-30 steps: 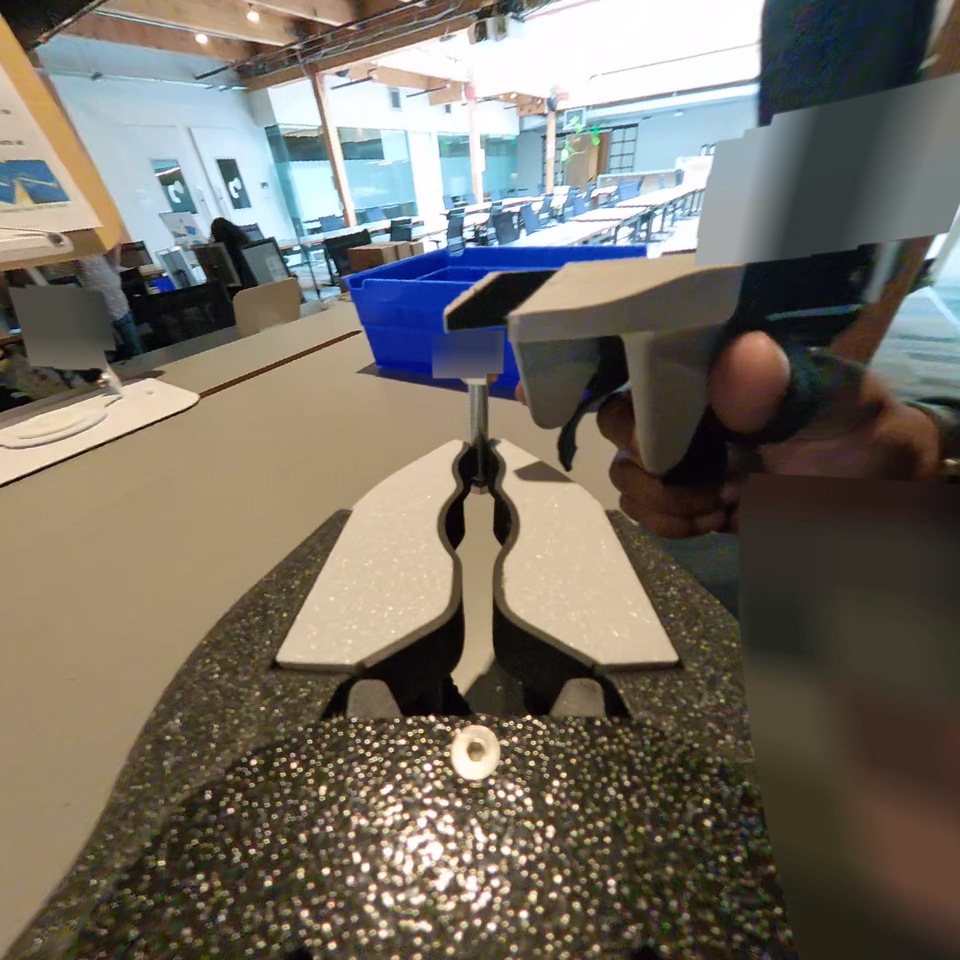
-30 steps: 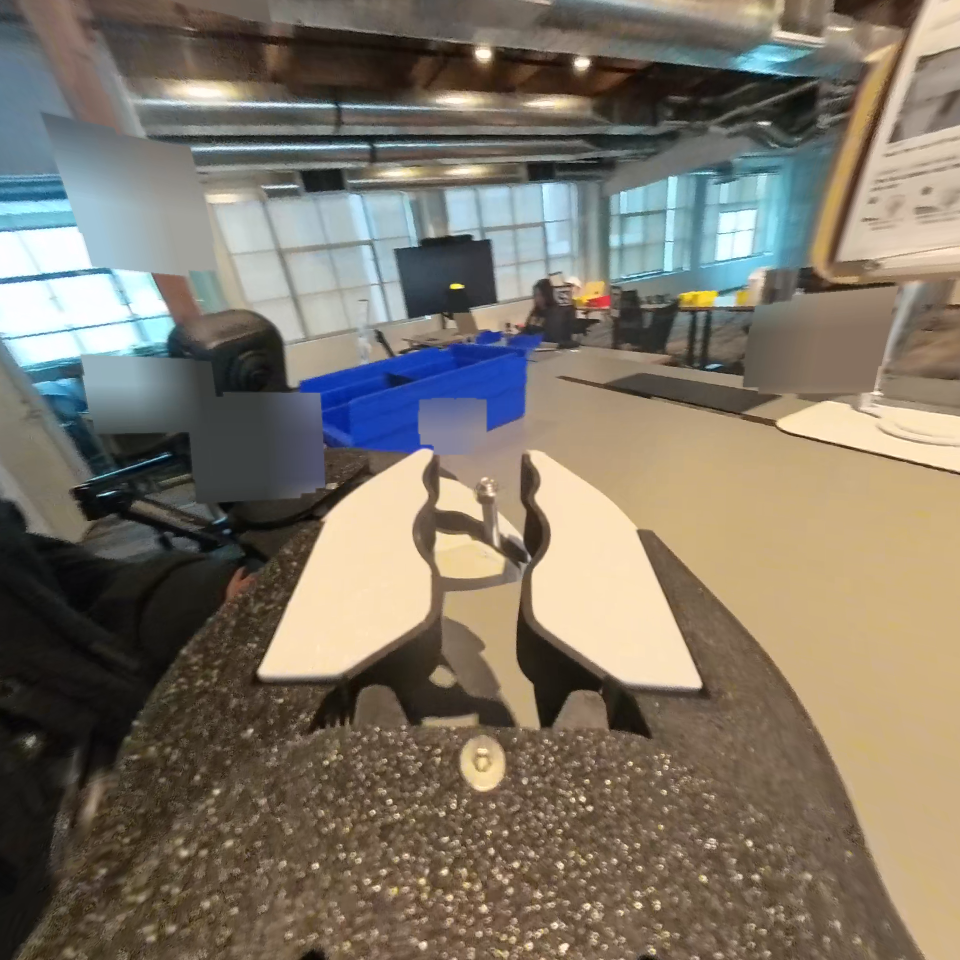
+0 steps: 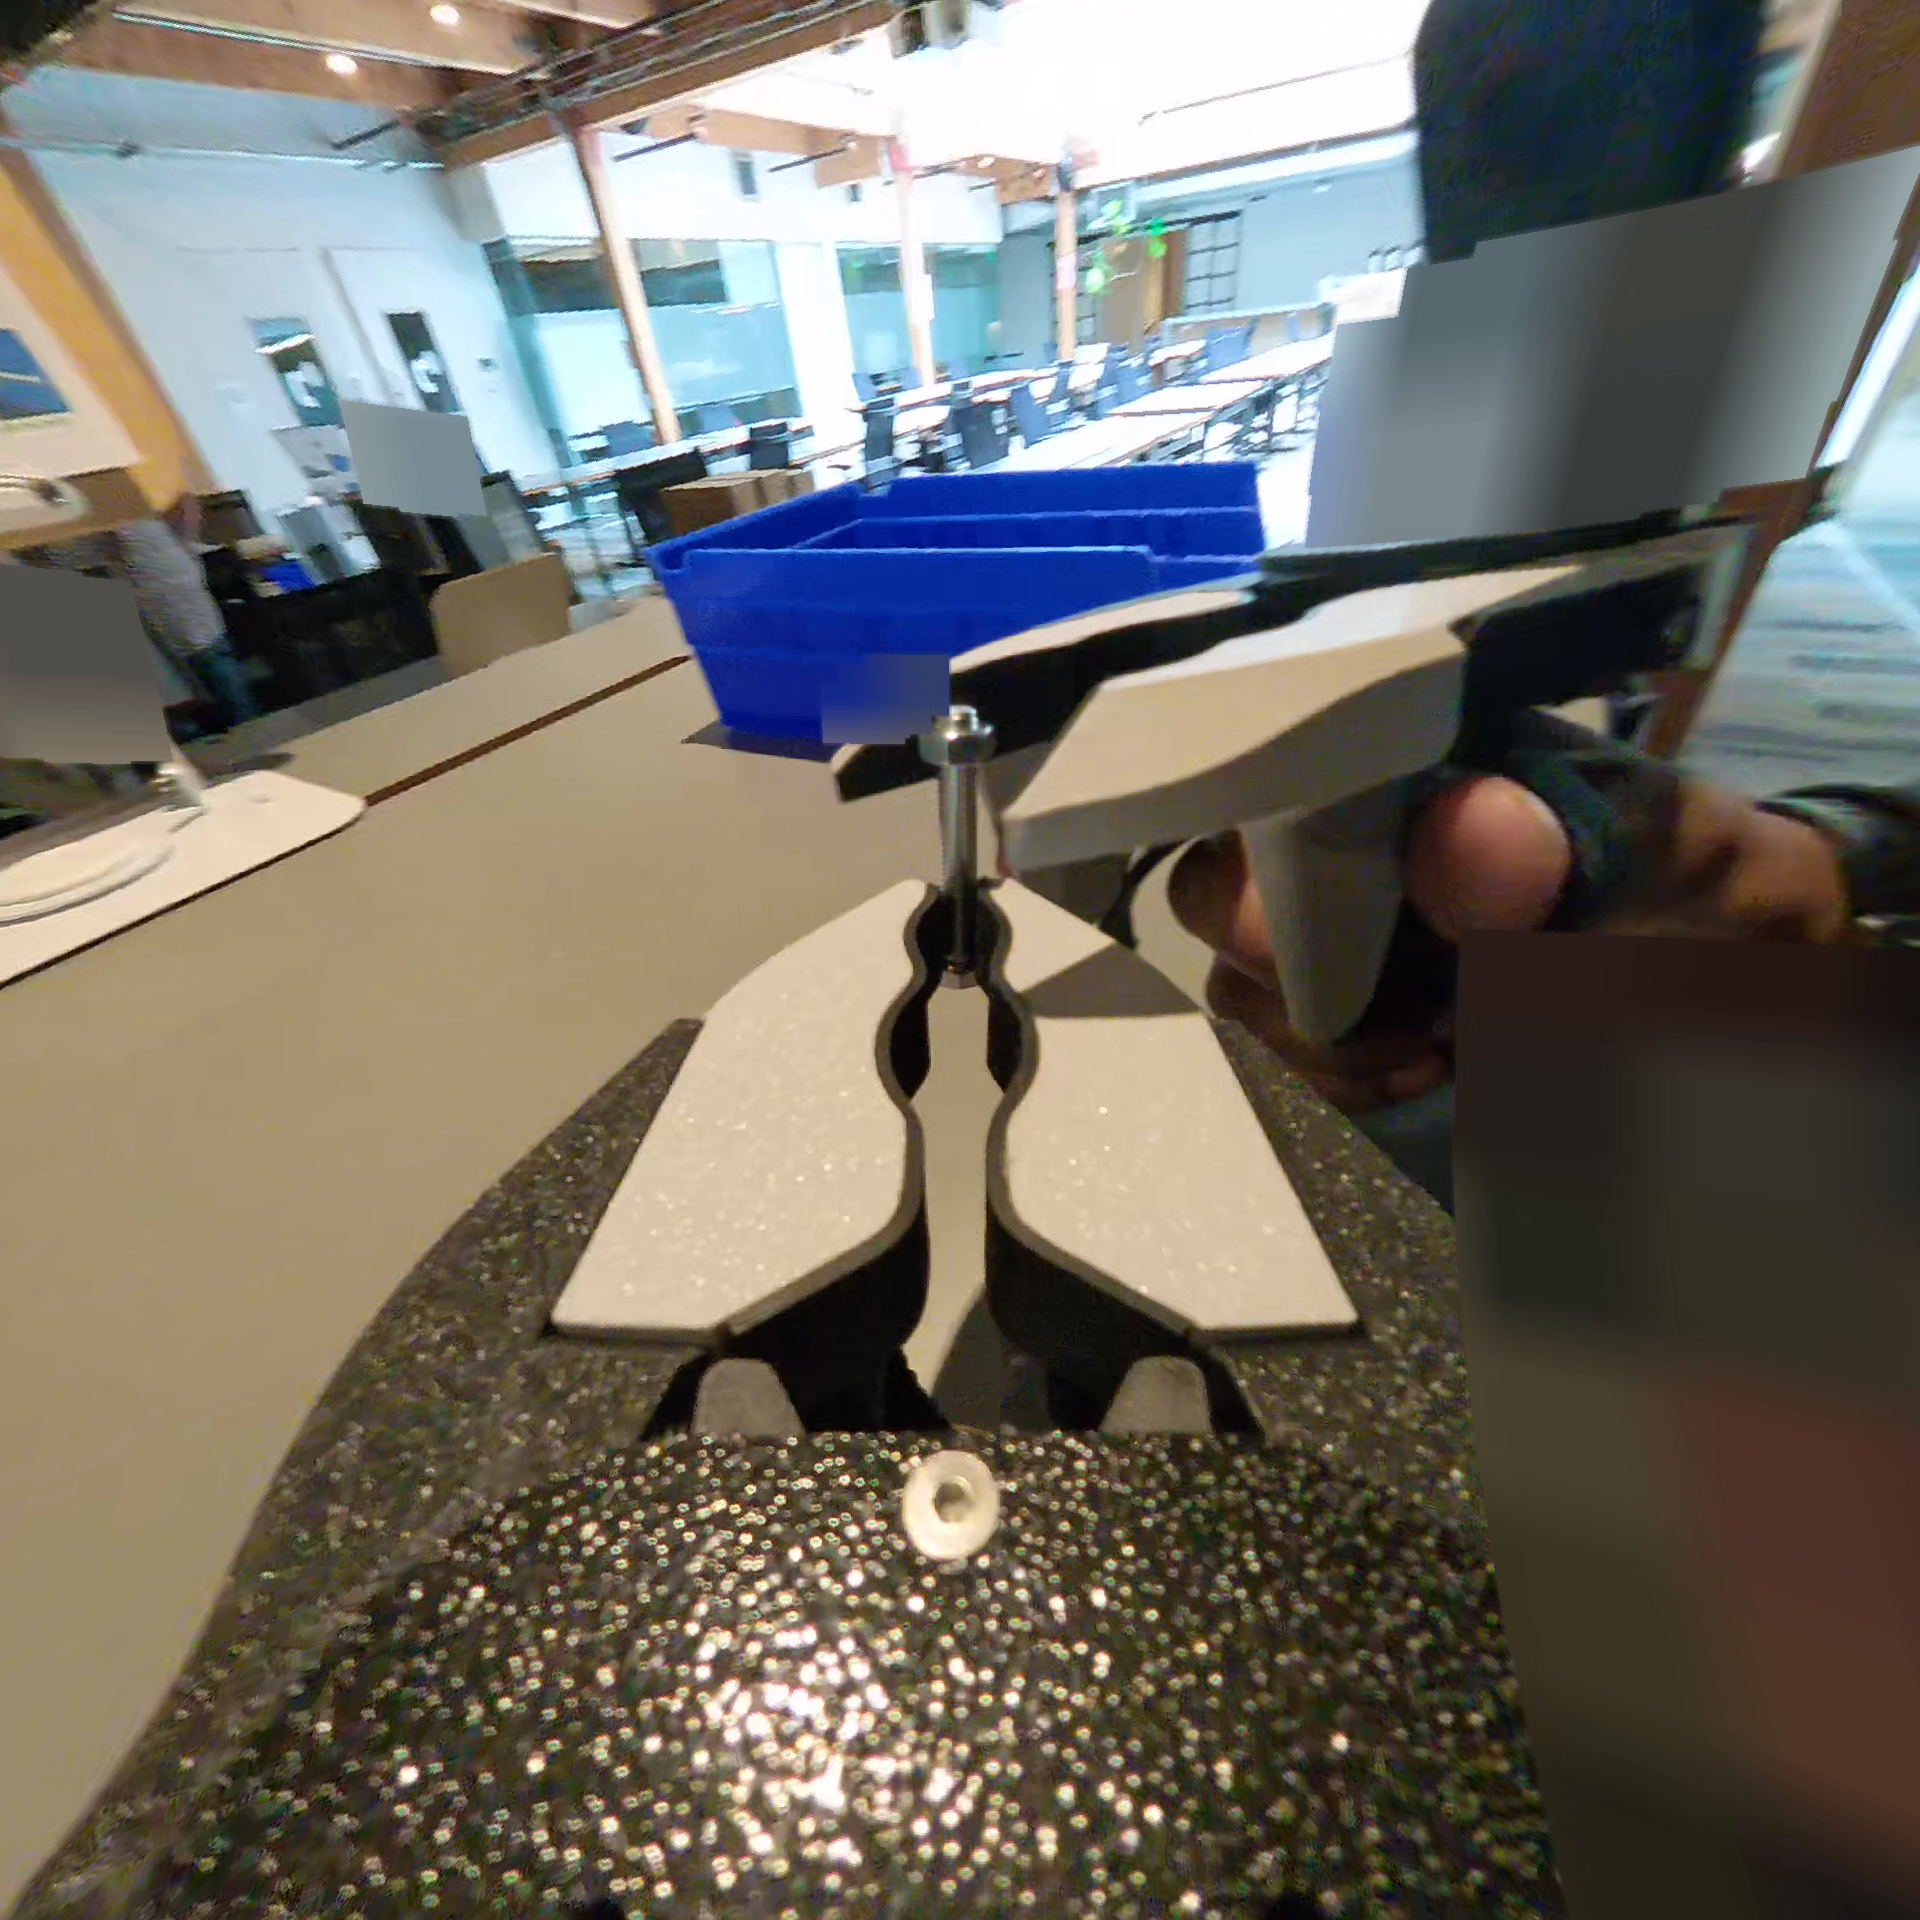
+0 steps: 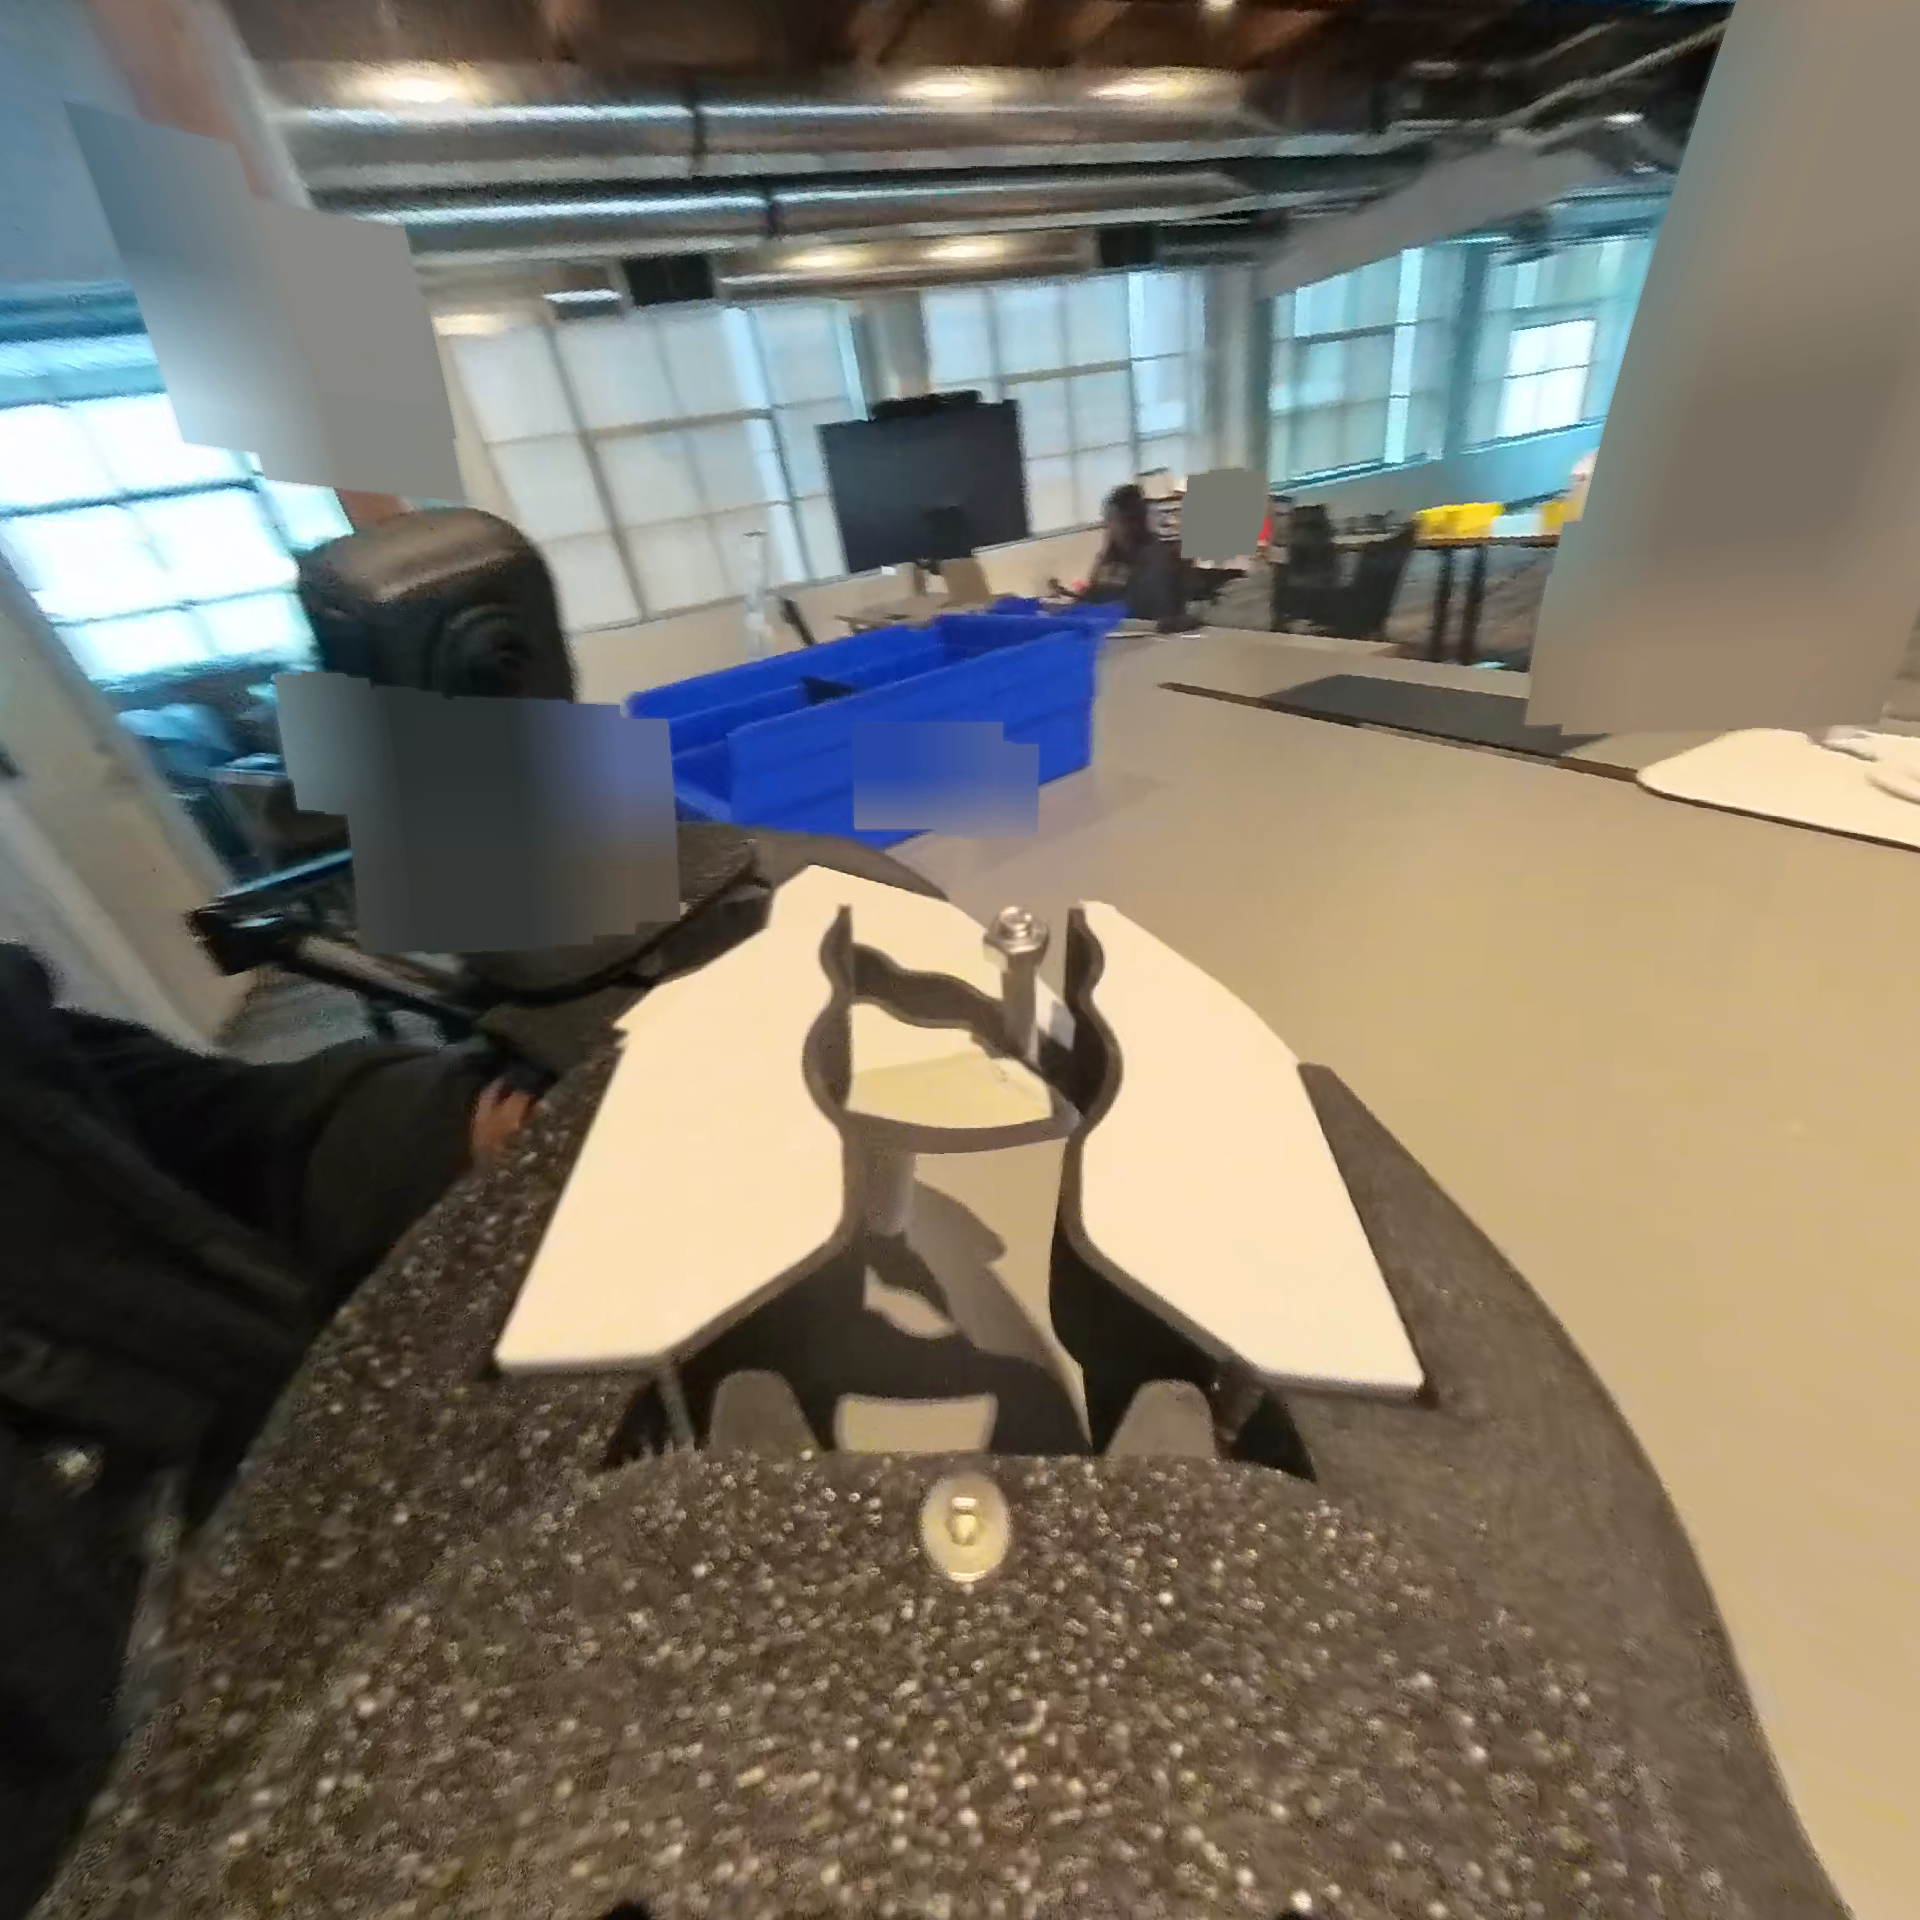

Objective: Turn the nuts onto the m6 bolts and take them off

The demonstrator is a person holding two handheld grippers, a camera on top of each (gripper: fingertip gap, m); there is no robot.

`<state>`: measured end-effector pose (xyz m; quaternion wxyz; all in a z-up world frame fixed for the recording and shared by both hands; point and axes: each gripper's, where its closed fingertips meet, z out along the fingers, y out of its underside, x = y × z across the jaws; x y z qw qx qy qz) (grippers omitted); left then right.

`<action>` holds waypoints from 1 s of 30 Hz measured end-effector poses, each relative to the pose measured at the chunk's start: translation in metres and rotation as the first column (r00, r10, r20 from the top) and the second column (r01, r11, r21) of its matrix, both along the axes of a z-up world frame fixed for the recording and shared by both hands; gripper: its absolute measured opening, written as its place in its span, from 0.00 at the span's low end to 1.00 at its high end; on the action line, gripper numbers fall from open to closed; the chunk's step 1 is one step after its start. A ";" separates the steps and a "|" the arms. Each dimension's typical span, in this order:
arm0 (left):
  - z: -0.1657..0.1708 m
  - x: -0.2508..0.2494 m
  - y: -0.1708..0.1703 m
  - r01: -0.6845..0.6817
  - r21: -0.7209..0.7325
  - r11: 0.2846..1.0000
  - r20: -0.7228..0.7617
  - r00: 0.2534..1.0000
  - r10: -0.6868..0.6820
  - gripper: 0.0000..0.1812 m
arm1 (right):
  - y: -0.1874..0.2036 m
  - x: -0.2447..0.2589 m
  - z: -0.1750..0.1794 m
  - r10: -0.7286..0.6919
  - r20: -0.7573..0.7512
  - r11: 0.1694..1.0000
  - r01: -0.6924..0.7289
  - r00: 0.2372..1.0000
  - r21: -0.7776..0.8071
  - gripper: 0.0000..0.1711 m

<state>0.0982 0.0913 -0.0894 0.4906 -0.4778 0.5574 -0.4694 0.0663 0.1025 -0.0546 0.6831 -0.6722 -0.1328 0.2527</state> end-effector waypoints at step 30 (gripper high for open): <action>0.001 -0.001 0.002 -0.036 0.034 0.999 0.014 0.999 0.036 0.03 | 0.001 0.001 -0.003 -0.034 -0.043 0.999 0.033 0.999 -0.034 0.19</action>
